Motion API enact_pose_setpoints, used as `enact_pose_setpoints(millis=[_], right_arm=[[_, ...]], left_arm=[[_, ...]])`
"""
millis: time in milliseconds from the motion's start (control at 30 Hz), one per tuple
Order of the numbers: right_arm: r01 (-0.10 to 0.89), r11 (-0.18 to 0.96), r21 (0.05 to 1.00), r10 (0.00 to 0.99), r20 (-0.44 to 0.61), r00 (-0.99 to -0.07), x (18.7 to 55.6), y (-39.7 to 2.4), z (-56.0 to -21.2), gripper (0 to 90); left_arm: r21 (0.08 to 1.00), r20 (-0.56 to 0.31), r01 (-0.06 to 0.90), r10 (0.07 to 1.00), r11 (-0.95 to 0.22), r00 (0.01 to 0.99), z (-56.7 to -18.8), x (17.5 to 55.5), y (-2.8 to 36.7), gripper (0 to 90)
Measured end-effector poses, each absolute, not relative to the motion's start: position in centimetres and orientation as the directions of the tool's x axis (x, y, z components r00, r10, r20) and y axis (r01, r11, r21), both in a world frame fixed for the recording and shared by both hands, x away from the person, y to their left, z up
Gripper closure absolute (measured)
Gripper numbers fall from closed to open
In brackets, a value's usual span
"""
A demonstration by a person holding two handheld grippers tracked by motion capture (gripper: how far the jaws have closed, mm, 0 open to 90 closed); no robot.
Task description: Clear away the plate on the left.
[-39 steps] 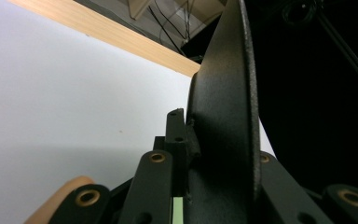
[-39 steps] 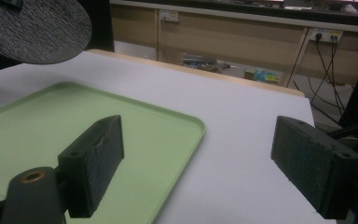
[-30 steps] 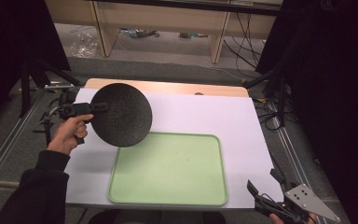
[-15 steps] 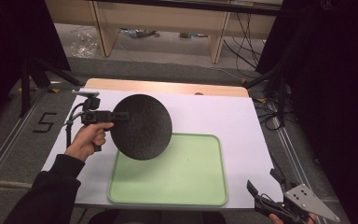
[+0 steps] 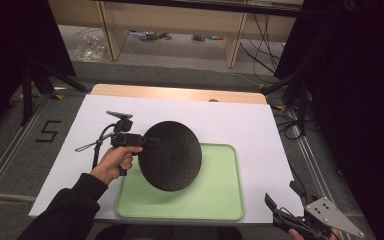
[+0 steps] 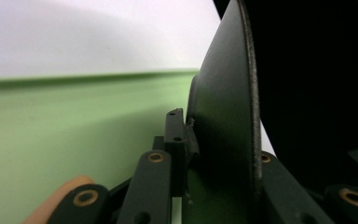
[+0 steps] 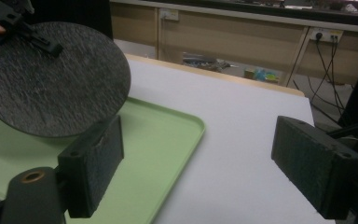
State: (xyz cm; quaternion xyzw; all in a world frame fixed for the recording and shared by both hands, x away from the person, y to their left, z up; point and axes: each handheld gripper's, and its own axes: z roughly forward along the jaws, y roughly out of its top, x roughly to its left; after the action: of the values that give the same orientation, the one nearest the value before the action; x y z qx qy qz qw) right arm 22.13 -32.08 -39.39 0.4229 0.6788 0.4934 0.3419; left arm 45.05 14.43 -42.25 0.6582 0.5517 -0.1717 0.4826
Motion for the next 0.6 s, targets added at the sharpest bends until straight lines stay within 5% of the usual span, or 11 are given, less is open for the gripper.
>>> enact_pose_setpoints(millis=[133,167,333,500,600], right_arm=[[0.236,0.156,0.959,0.910,-0.046,-0.412,22.1,-32.1,-39.4,17.6],[0.239,0.153,0.959,0.911,-0.043,-0.409,22.1,-32.1,-39.3,17.6],[0.235,0.160,0.959,0.909,-0.050,-0.413,22.1,-32.2,-39.3,17.7],[0.236,0.157,0.959,0.910,-0.047,-0.412,22.1,-32.1,-39.4,17.7],[0.232,0.160,0.959,0.909,-0.051,-0.414,22.1,-32.1,-39.4,17.6]], left_arm=[[0.493,-0.690,0.870,0.609,-0.002,0.392,-43.4,44.7,13.0,77.8],[0.437,-0.728,0.899,0.600,0.031,0.333,-43.5,44.6,12.7,78.1],[0.434,-0.728,0.900,0.603,0.035,0.327,-44.4,44.6,12.7,78.9],[0.504,-0.576,0.855,0.689,-0.123,0.439,-44.8,44.6,13.0,75.1],[0.500,-0.574,0.854,0.684,-0.143,0.450,-45.2,44.4,13.3,73.0]])
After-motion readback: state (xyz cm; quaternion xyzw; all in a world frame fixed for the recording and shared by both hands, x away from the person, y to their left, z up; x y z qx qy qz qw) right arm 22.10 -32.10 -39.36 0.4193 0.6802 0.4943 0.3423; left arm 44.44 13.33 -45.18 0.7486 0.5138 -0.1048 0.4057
